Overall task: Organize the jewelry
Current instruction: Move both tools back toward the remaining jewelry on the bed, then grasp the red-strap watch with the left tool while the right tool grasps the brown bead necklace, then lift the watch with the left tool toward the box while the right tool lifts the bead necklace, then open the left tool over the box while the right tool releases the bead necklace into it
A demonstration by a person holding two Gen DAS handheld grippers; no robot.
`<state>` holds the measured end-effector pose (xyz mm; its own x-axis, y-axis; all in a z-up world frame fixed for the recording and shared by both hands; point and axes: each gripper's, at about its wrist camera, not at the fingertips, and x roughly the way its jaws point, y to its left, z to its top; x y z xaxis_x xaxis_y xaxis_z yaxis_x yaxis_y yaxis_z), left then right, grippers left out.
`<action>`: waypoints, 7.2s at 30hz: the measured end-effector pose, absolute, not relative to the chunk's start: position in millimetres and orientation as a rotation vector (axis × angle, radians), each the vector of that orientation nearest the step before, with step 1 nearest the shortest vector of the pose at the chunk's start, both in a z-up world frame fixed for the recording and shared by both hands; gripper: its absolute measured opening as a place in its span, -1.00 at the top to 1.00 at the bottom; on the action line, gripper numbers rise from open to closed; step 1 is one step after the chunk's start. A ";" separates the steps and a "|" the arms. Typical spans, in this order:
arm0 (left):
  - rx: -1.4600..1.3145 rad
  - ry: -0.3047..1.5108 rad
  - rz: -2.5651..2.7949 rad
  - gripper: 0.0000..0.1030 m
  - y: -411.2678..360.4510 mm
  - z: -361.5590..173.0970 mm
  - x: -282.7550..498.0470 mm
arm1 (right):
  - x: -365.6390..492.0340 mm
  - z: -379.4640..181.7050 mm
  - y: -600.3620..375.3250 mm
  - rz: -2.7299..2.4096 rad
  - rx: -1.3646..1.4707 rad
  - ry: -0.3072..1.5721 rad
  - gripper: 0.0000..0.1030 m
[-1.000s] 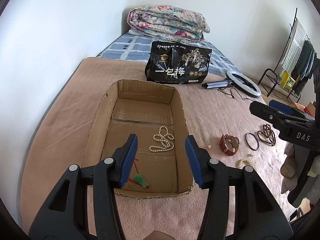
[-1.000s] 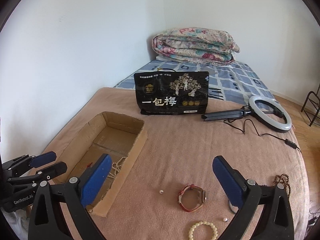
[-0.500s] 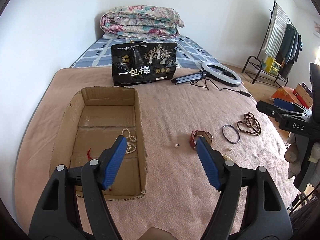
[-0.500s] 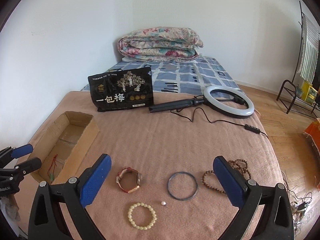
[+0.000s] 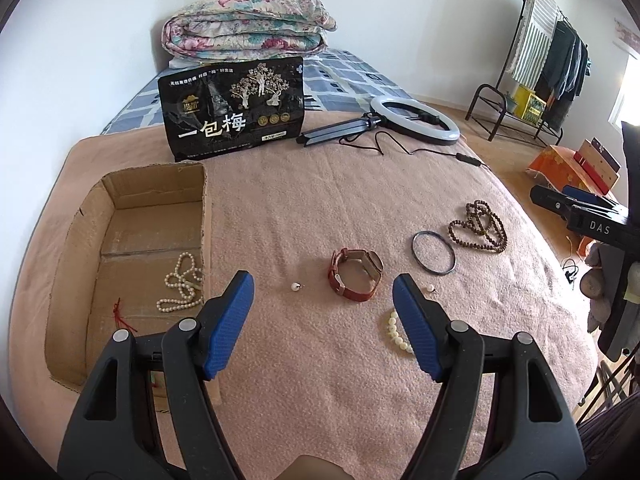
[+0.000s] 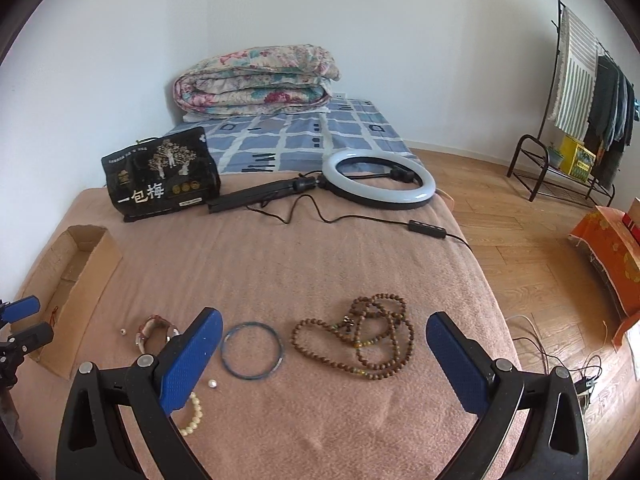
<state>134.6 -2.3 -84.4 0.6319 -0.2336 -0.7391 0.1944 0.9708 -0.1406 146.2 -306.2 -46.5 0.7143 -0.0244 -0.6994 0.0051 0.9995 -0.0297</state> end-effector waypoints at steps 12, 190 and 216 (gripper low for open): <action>-0.016 0.915 -0.277 -0.44 -33.1 -115.9 151.7 | 162.8 -81.3 -364.3 -0.039 -0.039 0.839 -0.99; -0.186 0.805 0.048 -0.17 191.0 -89.5 128.3 | 202.5 -27.2 21.0 0.656 -0.085 0.769 0.80; -0.102 0.801 0.024 -0.41 168.5 -90.9 131.0 | 215.0 -28.0 14.5 0.533 -0.075 0.758 -0.74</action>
<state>131.0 168.5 -90.9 0.6964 -0.0175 -0.7175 -0.0595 0.9949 -0.0820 215.0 14.5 -28.0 0.6004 0.4333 -0.6721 -0.4861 0.8651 0.1235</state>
